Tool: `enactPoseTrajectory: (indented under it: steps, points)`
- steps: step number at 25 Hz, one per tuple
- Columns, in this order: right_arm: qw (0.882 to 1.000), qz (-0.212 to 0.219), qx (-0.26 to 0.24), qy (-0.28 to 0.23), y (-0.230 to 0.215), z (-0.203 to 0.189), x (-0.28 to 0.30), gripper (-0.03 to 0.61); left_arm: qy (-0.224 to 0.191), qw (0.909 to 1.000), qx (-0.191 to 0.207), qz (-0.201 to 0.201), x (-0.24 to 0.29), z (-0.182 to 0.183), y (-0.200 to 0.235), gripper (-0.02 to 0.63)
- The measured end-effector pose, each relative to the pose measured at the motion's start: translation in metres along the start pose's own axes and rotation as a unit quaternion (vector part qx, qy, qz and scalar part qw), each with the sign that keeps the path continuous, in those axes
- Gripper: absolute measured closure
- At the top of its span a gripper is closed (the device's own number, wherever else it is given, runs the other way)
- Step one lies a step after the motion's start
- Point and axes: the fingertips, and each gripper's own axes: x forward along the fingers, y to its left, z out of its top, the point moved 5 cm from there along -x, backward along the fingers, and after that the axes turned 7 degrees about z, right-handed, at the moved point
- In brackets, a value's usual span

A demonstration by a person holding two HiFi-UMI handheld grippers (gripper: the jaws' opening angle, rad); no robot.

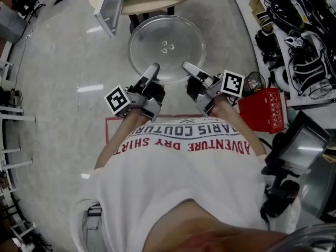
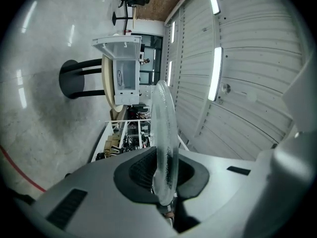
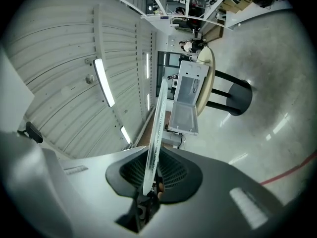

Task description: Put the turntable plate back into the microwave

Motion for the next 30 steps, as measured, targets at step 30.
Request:
enactPoseTrajectory:
  steps: [30]
  points:
    - [0.995,-0.020,0.062,0.078,-0.232,0.356,0.232,0.540,-0.119,0.9912,-0.036,0.047,0.334,0.270,0.127,0.586]
